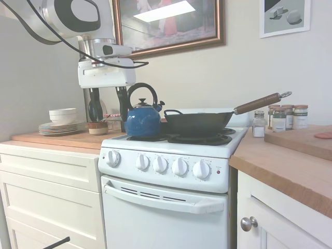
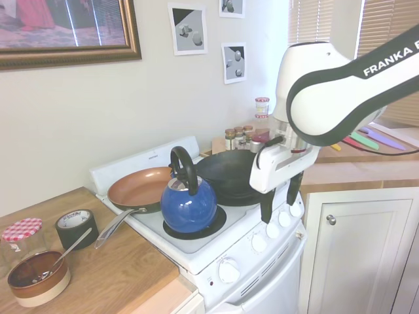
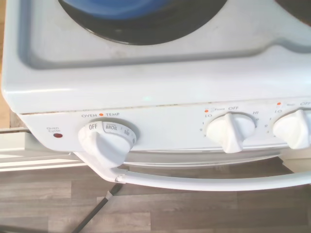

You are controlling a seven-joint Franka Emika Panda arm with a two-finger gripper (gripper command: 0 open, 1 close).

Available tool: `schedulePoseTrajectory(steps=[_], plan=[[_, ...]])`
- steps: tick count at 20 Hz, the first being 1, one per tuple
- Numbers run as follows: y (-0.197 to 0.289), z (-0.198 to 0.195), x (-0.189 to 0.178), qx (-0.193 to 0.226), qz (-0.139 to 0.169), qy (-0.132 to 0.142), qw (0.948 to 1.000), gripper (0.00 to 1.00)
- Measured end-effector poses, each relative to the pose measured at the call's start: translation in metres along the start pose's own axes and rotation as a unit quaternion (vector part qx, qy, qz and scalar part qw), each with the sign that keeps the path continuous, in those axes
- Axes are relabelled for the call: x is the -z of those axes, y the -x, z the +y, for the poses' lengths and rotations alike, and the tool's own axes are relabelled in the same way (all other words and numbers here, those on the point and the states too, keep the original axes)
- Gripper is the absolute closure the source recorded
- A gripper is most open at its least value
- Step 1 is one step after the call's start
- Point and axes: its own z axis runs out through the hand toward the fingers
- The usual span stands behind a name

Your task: Turn on the stove on the top right

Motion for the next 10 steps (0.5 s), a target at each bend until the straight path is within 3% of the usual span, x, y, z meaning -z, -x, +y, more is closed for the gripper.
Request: schedulePoseTrajectory(steps=[10], plan=[[-0.008,0.006,-0.021,-0.001,-0.009,0.023,0.9997,0.0]])
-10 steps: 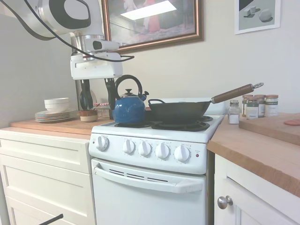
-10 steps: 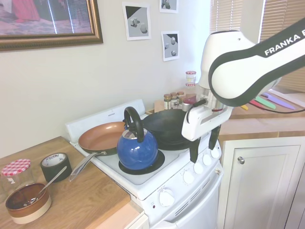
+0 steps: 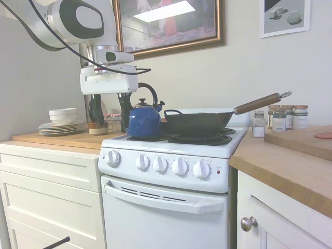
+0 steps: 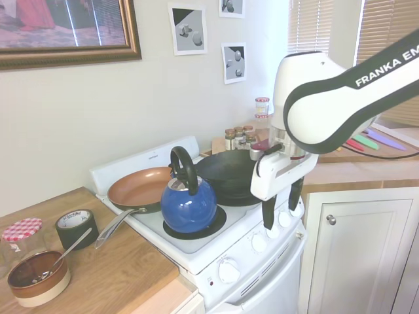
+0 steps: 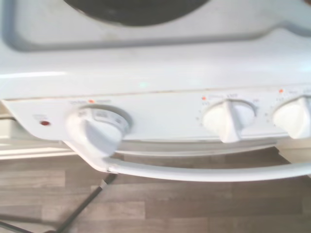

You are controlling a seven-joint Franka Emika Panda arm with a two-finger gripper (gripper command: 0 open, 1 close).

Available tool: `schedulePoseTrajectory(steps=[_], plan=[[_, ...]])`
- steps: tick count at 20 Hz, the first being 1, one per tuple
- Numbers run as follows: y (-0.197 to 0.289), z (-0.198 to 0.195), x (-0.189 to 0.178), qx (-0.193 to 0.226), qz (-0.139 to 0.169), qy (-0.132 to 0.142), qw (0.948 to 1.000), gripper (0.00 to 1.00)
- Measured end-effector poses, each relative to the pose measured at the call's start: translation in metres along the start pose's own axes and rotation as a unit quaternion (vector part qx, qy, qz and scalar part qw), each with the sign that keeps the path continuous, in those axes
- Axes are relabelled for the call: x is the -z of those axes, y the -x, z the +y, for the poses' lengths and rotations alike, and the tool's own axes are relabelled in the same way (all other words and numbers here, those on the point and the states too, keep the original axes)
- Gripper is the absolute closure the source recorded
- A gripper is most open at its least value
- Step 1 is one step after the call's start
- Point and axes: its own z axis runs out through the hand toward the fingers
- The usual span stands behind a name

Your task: Turn on the stove on the top right

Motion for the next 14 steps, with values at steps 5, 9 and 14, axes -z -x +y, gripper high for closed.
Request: schedulePoseTrajectory(steps=[5,9,14], plan=[[-0.027,0.02,-0.019,-0.019,-0.003,0.009,0.9998,0.0],[-0.046,0.031,-0.04,-0.029,-0.012,0.013,0.9994,0.0],[-0.072,0.037,-0.054,-0.037,-0.021,0.019,0.9989,1.0]])
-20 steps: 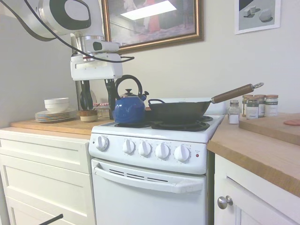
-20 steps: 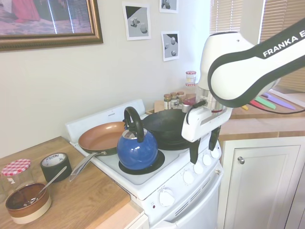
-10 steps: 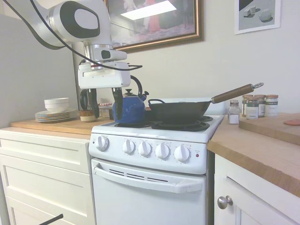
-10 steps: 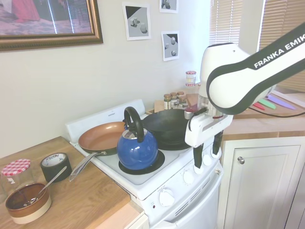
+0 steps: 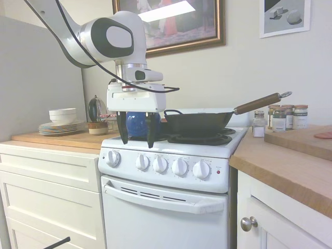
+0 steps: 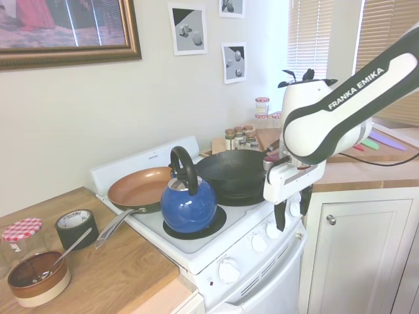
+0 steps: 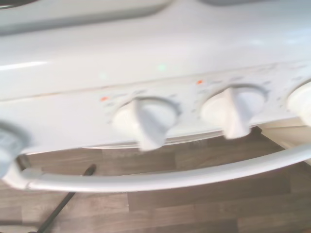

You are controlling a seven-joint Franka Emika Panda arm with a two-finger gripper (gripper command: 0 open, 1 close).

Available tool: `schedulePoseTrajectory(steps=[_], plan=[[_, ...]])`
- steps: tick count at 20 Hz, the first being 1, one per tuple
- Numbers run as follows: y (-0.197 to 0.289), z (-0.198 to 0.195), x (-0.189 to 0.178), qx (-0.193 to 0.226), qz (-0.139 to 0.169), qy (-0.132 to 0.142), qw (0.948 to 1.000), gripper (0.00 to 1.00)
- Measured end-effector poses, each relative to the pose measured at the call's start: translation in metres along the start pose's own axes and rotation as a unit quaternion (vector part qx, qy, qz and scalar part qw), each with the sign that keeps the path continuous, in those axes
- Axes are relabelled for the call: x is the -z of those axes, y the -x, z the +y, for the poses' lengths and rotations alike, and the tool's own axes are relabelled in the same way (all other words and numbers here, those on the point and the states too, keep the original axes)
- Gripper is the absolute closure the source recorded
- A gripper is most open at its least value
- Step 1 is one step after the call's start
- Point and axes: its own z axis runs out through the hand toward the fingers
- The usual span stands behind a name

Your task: Turn on the stove on the top right

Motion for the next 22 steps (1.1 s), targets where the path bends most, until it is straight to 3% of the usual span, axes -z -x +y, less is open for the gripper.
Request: schedulePoseTrajectory(steps=[22], plan=[[-0.045,0.019,-0.014,-0.011,0.013,0.004,0.9999,1.0]])
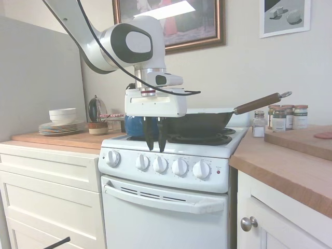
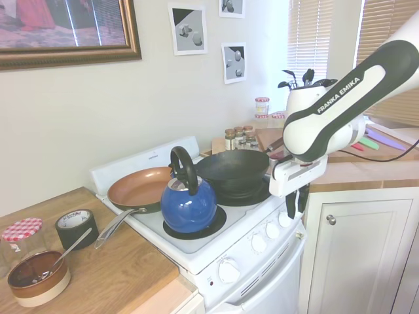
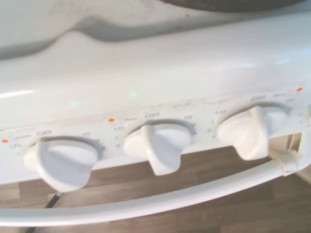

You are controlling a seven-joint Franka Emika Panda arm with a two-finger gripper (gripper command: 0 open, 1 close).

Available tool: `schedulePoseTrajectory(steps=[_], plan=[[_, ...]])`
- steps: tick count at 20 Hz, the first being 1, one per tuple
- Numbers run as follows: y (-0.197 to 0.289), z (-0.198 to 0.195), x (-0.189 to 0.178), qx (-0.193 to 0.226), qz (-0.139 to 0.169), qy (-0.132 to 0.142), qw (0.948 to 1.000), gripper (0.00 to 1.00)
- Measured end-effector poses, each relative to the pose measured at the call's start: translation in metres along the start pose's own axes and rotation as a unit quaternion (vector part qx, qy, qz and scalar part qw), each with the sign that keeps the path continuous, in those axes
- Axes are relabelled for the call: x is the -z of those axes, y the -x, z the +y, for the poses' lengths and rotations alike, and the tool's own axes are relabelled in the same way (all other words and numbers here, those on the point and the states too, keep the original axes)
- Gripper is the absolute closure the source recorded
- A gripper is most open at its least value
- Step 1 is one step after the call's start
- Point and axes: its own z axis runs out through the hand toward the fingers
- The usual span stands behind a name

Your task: Turn on the stove on the top right

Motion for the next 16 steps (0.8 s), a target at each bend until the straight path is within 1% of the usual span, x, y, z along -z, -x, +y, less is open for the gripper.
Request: schedulePoseTrajectory(steps=[10,16], plan=[[-0.022,0.012,-0.003,-0.01,0.002,0.001,0.9999,1.0],[-0.03,0.008,-0.021,-0.012,-0.002,0.009,0.9999,1.0]])
